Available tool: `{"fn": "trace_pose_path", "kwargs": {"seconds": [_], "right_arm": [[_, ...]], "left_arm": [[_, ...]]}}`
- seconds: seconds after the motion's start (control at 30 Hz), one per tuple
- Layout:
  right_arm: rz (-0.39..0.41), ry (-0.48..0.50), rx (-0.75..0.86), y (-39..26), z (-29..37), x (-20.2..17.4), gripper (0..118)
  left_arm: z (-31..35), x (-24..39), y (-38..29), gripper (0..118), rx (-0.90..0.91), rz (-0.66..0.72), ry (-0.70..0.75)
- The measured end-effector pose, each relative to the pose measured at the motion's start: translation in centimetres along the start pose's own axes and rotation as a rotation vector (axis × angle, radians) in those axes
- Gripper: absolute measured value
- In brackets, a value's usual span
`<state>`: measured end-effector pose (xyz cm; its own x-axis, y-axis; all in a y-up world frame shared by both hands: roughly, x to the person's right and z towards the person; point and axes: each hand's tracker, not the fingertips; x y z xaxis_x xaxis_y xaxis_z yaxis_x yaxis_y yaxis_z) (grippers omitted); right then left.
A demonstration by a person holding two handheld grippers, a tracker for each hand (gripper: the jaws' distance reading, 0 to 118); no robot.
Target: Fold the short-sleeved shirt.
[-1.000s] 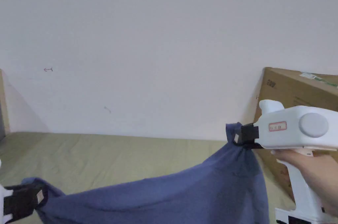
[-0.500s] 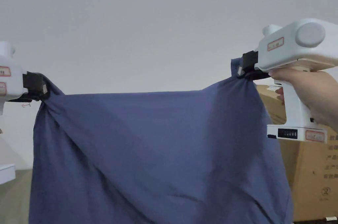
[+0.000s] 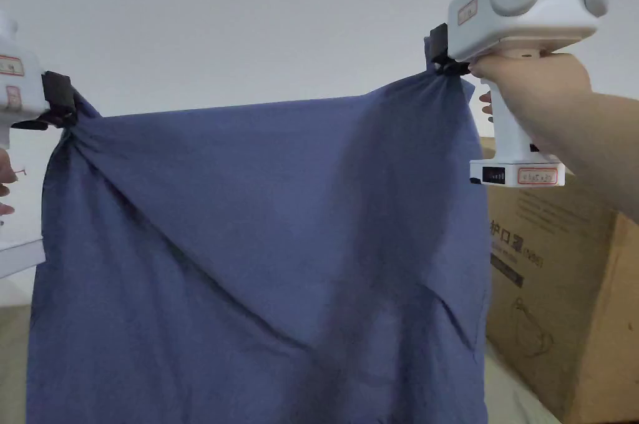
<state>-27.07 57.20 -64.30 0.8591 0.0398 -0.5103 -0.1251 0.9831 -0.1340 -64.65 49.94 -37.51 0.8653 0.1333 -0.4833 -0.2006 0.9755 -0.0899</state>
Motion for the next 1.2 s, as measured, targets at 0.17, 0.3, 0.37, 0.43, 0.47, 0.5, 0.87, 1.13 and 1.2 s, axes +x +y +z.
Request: {"fn": "trace_pose_path", "kwargs": {"seconds": [0.17,0.3,0.37,0.43,0.47,0.5,0.87,1.13,1.2], "right_arm": [[0.055,-0.053,0.053,-0.2,-3.9,-1.0,7],[0.056,-0.058,0.042,-2.6,-6.7,-1.7,7],[0.059,-0.039,-0.021,-5.8,-8.4,-2.0,7],[0.068,-0.042,-0.093,-10.8,-9.8,-2.2,7],[0.057,-0.029,-0.141,-13.9,-10.4,-2.2,7],[0.032,-0.017,-0.209,-17.7,-10.8,-2.1,7],[-0.189,0.146,-0.844,-52.8,3.0,0.3,7],[-0.184,0.228,-1.066,-57.2,17.9,1.4,7],[-0.203,0.270,-1.114,-57.0,20.6,1.2,7]], "left_arm": [[-3.7,0.0,-1.0,5,0.048,-0.042,0.030],[-6.1,-0.4,-3.3,5,0.024,-0.028,0.037],[-7.5,-0.7,-6.2,5,-0.063,-0.022,0.055],[-8.8,-1.3,-10.1,5,-0.168,0.004,0.052],[-9.3,-1.6,-12.7,5,-0.241,0.016,0.049],[-9.6,-1.9,-15.6,5,-0.311,0.030,0.038],[1.2,-6.4,-44.2,5,-0.900,0.136,-0.016],[14.7,-8.5,-47.3,5,-0.964,0.138,-0.025],[17.7,-9.1,-47.0,5,-0.945,0.166,-0.008]]}}
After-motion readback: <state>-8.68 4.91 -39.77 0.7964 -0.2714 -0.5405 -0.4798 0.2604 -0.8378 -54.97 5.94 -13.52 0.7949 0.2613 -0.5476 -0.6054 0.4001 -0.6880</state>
